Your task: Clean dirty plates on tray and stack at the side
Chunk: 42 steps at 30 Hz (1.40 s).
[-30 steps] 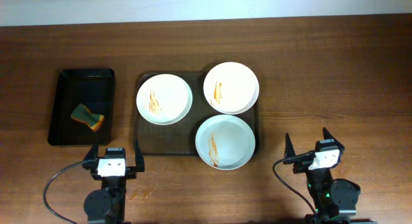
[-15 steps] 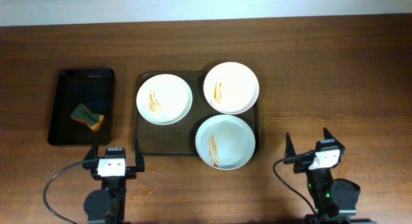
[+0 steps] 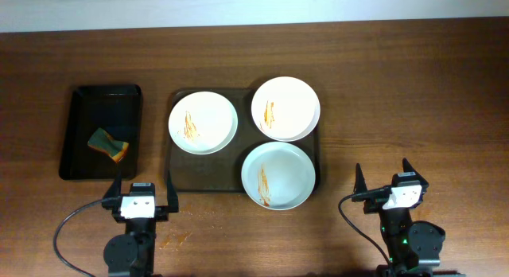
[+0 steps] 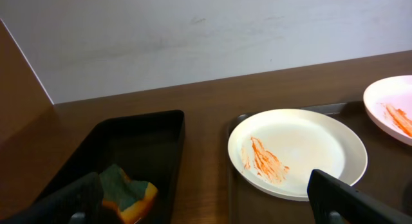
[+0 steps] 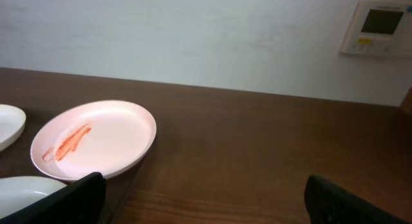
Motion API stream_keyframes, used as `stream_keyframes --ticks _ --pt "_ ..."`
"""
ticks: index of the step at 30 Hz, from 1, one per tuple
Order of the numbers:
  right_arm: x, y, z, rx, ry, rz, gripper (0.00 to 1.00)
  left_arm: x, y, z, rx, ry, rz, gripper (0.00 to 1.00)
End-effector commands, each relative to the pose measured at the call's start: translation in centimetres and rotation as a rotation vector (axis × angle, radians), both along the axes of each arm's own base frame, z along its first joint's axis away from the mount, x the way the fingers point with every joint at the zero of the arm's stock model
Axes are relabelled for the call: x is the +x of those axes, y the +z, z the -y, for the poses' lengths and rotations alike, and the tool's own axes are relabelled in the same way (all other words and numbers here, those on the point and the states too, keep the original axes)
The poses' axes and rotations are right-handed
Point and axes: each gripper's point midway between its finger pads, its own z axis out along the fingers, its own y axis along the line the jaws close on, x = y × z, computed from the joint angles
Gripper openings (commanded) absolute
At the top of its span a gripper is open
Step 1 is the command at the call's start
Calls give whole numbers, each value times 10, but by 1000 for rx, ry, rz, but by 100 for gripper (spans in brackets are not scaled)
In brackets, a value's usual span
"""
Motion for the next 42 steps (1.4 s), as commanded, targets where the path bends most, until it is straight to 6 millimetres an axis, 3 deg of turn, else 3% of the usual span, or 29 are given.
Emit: stream_keyframes --ticks 1,5,11,15,20,24,29,35,38,42 --pt "-1 9 -9 7 55 40 98 0 11 18 7 -106 49 100" --pt "-2 30 -15 82 87 118 98 -2 38 36 -2 -210 160 100" --pt "-9 68 -17 97 101 198 98 -4 55 37 -60 -215 183 100" --pt "-10 92 -17 97 101 189 98 -3 77 36 -58 -215 186 100" --pt "5 118 -26 103 158 117 98 12 99 36 -67 -213 125 100" --pt "26 128 -29 122 173 -18 98 34 109 36 -81 -209 18 100" --pt "50 123 -27 151 158 -238 98 69 115 34 -100 -202 -144 100" --pt "69 96 -26 127 158 -608 99 127 106 36 -95 -219 -465 100" --pt "81 83 -25 133 153 -737 98 144 96 52 -159 -306 -631 100" --pt "113 52 -25 175 147 -809 98 157 84 93 -312 -545 -753 100"
